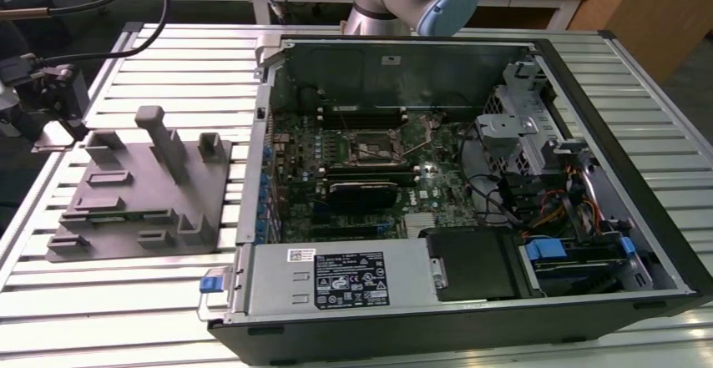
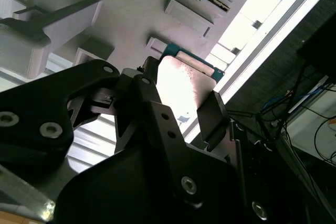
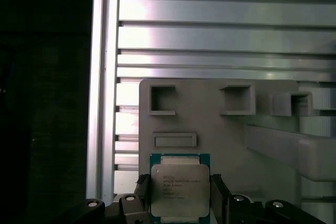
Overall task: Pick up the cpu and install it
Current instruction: 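Pick up the cpu and move it towards the insertion slot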
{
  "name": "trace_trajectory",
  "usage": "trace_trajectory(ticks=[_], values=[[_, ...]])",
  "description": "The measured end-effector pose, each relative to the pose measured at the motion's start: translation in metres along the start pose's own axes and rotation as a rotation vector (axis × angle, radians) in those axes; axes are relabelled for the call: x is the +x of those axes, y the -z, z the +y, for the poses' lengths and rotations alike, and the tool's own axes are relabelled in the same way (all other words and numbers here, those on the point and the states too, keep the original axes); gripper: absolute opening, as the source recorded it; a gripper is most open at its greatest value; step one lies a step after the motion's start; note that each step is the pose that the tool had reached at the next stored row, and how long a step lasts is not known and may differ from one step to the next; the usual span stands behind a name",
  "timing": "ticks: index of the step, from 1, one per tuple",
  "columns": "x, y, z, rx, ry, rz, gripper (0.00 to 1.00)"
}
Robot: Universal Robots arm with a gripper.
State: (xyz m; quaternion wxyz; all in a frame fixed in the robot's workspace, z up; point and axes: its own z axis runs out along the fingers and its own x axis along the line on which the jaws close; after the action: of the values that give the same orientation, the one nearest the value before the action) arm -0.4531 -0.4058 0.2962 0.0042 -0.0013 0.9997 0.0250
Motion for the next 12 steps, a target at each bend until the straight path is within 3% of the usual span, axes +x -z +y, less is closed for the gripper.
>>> trace_trajectory(ticks=[12], values=[[0.0, 0.0037, 0.0002, 0.0, 0.0, 0.0, 0.54]])
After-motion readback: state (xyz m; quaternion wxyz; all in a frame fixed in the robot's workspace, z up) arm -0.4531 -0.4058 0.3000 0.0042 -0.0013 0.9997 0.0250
